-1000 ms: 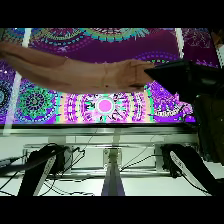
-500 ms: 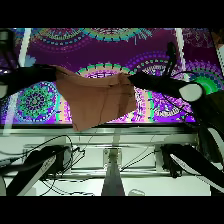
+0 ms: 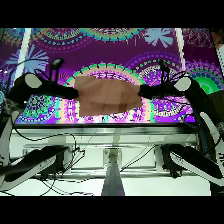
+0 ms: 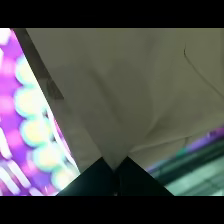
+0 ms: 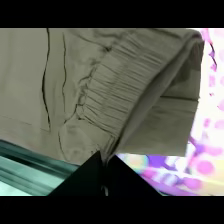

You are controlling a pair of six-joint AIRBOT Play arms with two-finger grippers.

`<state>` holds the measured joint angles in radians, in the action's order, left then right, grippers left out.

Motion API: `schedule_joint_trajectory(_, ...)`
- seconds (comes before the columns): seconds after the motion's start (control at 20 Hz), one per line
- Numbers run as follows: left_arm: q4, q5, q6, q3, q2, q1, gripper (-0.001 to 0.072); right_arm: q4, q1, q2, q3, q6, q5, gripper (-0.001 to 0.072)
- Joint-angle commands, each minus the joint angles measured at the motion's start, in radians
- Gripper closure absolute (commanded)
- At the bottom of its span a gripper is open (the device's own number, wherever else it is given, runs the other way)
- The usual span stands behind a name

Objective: Fold the clothes and pants, and hang the long-sleeved shirts on hangers.

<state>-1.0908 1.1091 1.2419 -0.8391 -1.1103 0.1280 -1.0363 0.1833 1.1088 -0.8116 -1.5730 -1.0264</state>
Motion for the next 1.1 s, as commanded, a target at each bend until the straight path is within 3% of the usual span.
schedule_joint_trajectory(0.0,0.008,0.006,0.0,0.054,-0.03,0.045,0.0629,-0.185,-0.021,0.008,0.011,0.024,-0.109,0.0589)
schedule_joint_trajectory(0.05,0.006,-0.043,0.0,0.071,-0.043,0.063,0.0353,-0.203,-0.021,0.009,0.012,0.024,-0.074,0.0284)
schedule_joint_trajectory(0.1,0.006,-0.079,0.0,0.077,-0.058,0.074,-0.0013,-0.214,-0.022,0.01,0.012,0.023,-0.043,0.0081)
schedule_joint_trajectory(0.3,0.011,-0.088,0.0,0.077,-0.079,0.076,0.0013,-0.217,-0.032,0.023,0.007,-0.08,0.062,0.0075)
schedule_joint_trajectory(0.45,0.011,-0.09,0.0,0.077,-0.079,0.076,0.0013,-0.145,-0.113,0.072,0.006,-0.079,0.069,0.0076)
schedule_joint_trajectory(0.6,-0.001,-0.116,0.0,0.077,-0.079,0.076,0.0013,0.012,-0.24,0.151,0.006,0.097,0.016,0.0088)
schedule_joint_trajectory(0.8,-0.001,-0.175,0.0,0.077,-0.08,0.076,0.0014,0.257,-0.322,0.317,0.006,0.437,-0.12,0.0093)
schedule_joint_trajectory(1.05,-0.031,-0.249,0.0,0.077,-0.085,0.076,0.0014,0.507,-0.268,0.465,0.006,0.657,-0.094,0.0083)
